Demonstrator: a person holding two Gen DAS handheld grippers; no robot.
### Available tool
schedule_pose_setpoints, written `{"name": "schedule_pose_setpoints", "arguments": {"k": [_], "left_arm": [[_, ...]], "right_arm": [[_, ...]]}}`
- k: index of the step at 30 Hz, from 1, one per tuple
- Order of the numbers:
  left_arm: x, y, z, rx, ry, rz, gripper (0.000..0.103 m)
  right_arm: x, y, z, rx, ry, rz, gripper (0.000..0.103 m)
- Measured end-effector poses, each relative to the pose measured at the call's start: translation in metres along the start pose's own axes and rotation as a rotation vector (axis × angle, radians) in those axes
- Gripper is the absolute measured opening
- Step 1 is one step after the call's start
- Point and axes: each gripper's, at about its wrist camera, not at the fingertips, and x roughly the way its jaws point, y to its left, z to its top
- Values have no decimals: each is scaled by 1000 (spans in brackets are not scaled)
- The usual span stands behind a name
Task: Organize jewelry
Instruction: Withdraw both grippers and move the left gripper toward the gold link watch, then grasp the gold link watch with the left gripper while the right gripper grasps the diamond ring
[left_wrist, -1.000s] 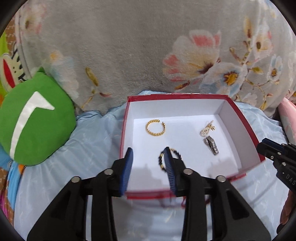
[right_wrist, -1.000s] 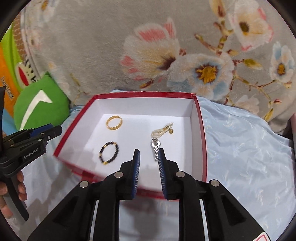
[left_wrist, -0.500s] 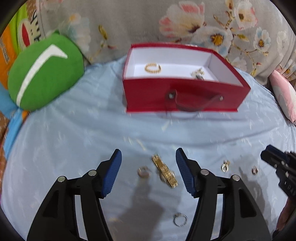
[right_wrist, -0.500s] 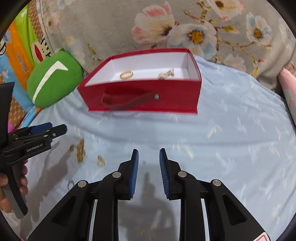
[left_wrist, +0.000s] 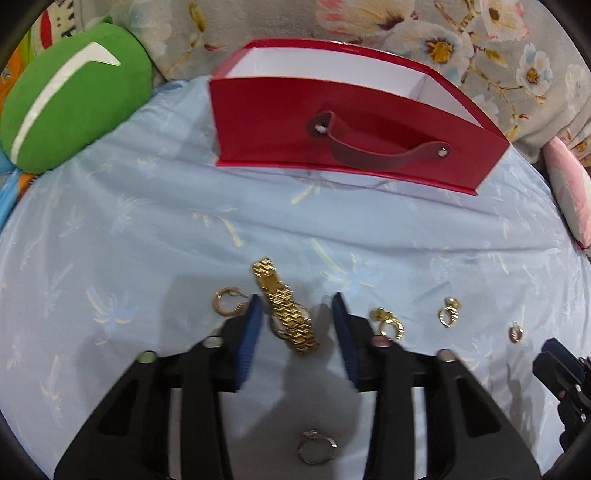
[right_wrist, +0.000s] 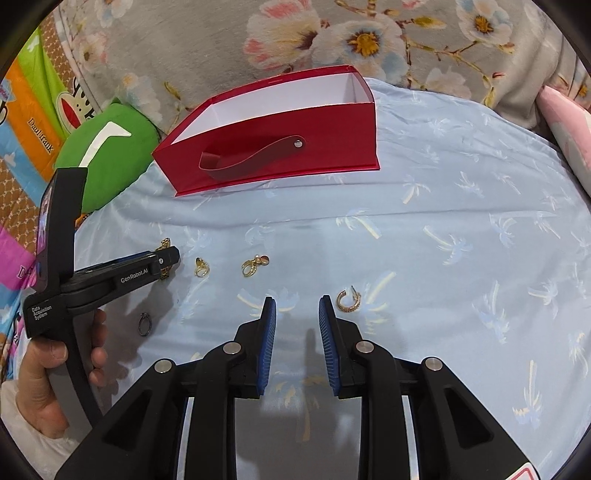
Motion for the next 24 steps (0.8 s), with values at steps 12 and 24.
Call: {"name": "schedule_pose_setpoints", "arguments": {"k": [12,24], "left_arm": [[-46,12,-5,-23,-72,-74,13],[-102,54,-22,-59,-139,-67,0]], "right_arm": [[7,-15,-5,25,24,-34,24],[6,52,-16,-94,54,109,24]]}}
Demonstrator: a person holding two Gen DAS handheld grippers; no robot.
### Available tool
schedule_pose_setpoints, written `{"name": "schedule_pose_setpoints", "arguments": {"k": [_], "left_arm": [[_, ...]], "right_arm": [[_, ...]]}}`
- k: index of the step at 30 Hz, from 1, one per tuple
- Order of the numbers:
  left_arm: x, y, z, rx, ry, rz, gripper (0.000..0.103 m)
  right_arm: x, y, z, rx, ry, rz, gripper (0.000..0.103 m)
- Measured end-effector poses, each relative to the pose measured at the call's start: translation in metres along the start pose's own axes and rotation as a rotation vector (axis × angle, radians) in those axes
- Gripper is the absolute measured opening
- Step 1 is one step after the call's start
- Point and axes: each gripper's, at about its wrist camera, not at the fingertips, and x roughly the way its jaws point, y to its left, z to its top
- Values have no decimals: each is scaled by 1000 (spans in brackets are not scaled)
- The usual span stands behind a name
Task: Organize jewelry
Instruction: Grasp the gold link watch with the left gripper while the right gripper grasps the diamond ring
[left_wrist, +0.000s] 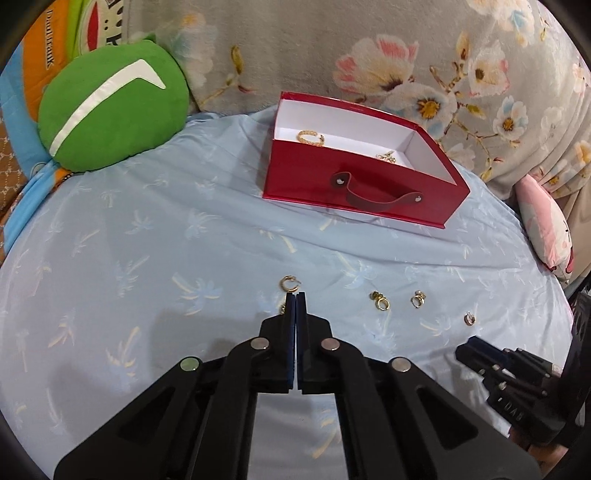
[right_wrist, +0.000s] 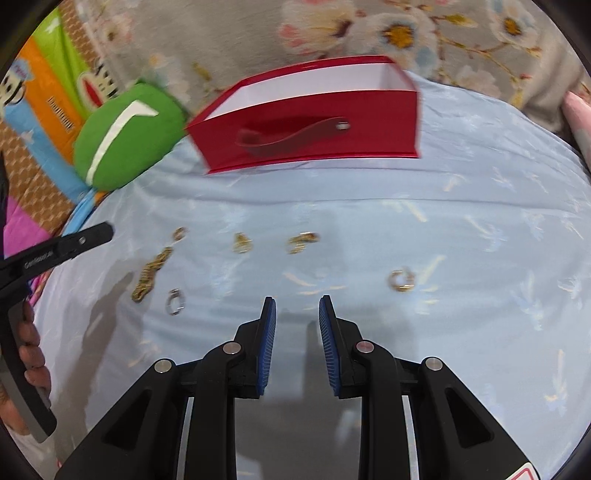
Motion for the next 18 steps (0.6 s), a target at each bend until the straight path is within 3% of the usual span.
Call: {"name": "schedule_pose_setpoints", "arguments": {"k": [6,7,10,14,18], "left_arm": [[9,5,-6,5,35,-6,0],[13,5,-8,4,43,-13,8],[28,1,-16,14,73,1,54],[48,-4,-26,31,122,16,50],[52,-2,-35,44,141,32,25]], "right_arm": [[20,44,-1,-89,37,50,25],[22,47,-2,-94,42,54,28],[26,55,-3,-116,51,47,30],[28,54,-3,-110,56,44,30],[29,53,-2,-119,59,44,30]]}}
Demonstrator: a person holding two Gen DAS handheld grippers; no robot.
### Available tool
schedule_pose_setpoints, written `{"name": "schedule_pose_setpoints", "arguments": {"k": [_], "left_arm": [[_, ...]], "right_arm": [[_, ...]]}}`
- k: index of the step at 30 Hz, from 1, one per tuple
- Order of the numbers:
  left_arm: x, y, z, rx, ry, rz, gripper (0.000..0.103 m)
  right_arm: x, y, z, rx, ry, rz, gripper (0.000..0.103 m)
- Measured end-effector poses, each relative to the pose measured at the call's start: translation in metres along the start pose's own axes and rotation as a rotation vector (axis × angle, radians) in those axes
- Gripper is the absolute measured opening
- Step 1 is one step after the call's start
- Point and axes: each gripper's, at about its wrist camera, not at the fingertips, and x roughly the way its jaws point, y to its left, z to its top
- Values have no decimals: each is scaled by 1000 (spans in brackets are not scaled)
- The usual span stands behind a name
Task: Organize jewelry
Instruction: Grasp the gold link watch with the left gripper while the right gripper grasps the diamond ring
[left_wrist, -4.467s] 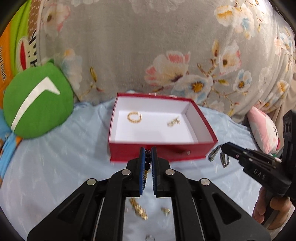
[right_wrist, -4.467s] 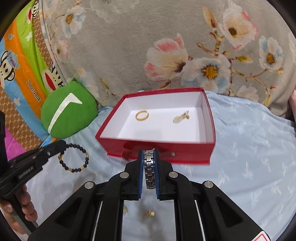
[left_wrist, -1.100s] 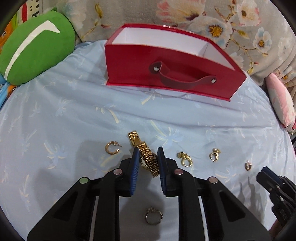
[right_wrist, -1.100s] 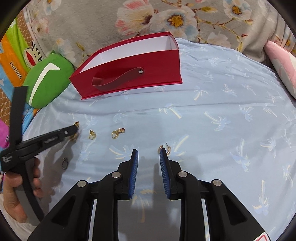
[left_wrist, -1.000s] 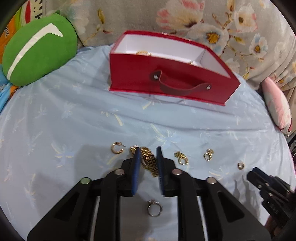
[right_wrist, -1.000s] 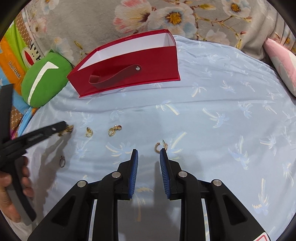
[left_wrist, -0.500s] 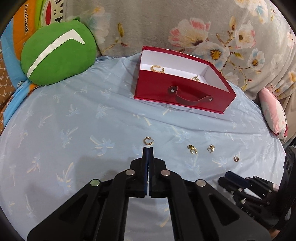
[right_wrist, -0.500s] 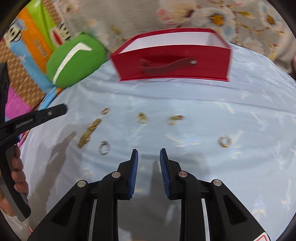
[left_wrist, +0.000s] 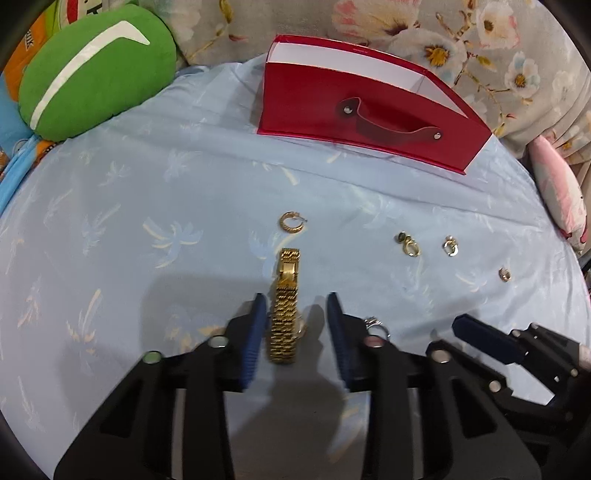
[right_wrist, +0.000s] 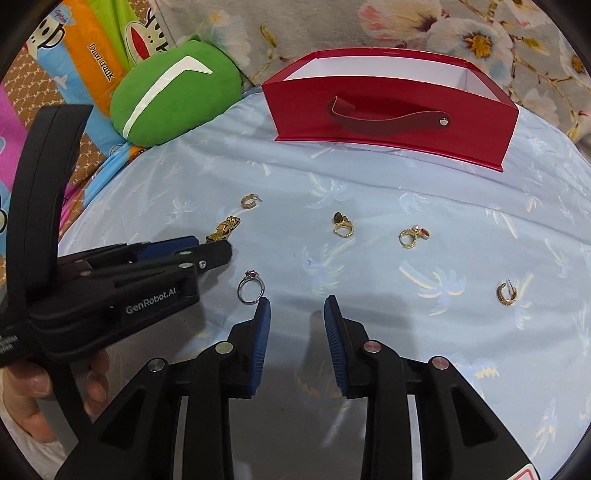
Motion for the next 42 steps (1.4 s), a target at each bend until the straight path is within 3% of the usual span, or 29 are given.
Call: {"name": "schedule_pose_setpoints", "arguments": {"k": [10,11,13,21,24,25,26,28,29,35,39,40,42], "left_arm": [[-23,22,-13,-53,-7,-42,21],[-28,25,-13,-60,-17,-44,18],[-36,30,-12,-65,-30,-44,0],[-42,40,-13,-77,-28,-50,0],[-41,40,-18,-78,-19,-61,1],[-40,39,-20,-74,-14,-65,7],[-40,37,-22,-73,-11,-63,19],[-40,35,-26,-75,-14,-63,36],[-40,34,-27,-74,-18,-62,37],[-25,24,-31,-52,13,-73,37],[-22,17,-28,-32,-7,-46,36],[-21,16,-28,-28,-10,-46,35],[-19,14,-29,-17,-17,-42,20]], "right_arm": [[16,11,3,-31,22,33,30],[18,14,4,-36,25,44,30],[23,20,6,-48,31,58,31],[35,35,15,-110,8,14,34],[36,38,13,-137,2,-18,30],[35,38,13,-141,-1,-31,22],[35,37,13,-134,2,-22,19],[34,34,12,-120,2,-16,19],[33,33,11,-116,0,-18,19],[19,24,9,-73,-26,-32,19],[4,18,10,-49,-55,-35,19],[1,16,10,-42,-62,-35,19],[-5,13,12,-29,-71,-34,19]]}}
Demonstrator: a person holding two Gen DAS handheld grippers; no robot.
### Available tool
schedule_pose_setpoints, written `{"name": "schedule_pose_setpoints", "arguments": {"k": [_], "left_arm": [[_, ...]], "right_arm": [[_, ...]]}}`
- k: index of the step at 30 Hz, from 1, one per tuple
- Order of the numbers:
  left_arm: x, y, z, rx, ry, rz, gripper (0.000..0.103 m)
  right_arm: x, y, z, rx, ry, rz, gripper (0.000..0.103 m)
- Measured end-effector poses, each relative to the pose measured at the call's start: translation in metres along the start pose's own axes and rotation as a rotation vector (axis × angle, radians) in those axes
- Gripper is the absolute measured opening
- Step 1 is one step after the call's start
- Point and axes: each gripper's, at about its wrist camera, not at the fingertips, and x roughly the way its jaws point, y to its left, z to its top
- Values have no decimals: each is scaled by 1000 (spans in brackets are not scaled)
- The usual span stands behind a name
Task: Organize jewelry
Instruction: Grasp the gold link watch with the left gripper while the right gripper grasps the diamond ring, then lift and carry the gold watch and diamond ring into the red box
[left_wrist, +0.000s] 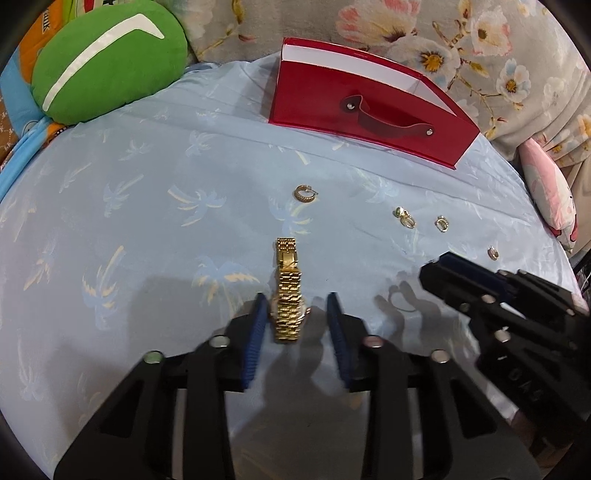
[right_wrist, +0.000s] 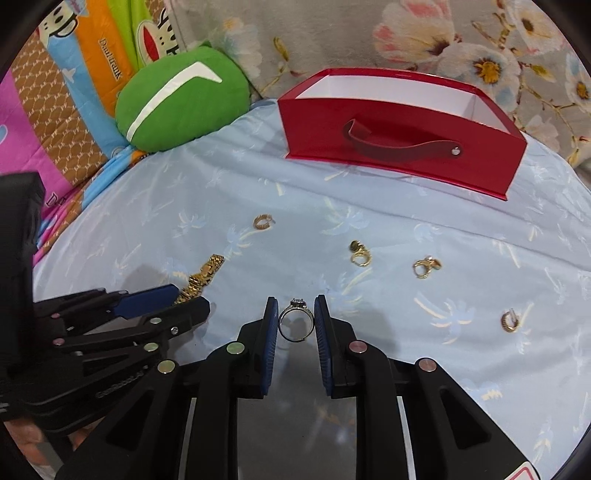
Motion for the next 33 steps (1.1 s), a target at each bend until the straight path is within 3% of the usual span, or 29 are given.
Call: {"name": "schedule_pose_setpoints", "arguments": {"k": [10,33], "left_arm": [[0,-1,4,-18,-15,-57,15],[-6,-18,20,24,-45,-84,11]], "right_arm": [[-12,-11,3,34,-23,-1,19],[-16,-25,5,63,-33,-8,19]]}}
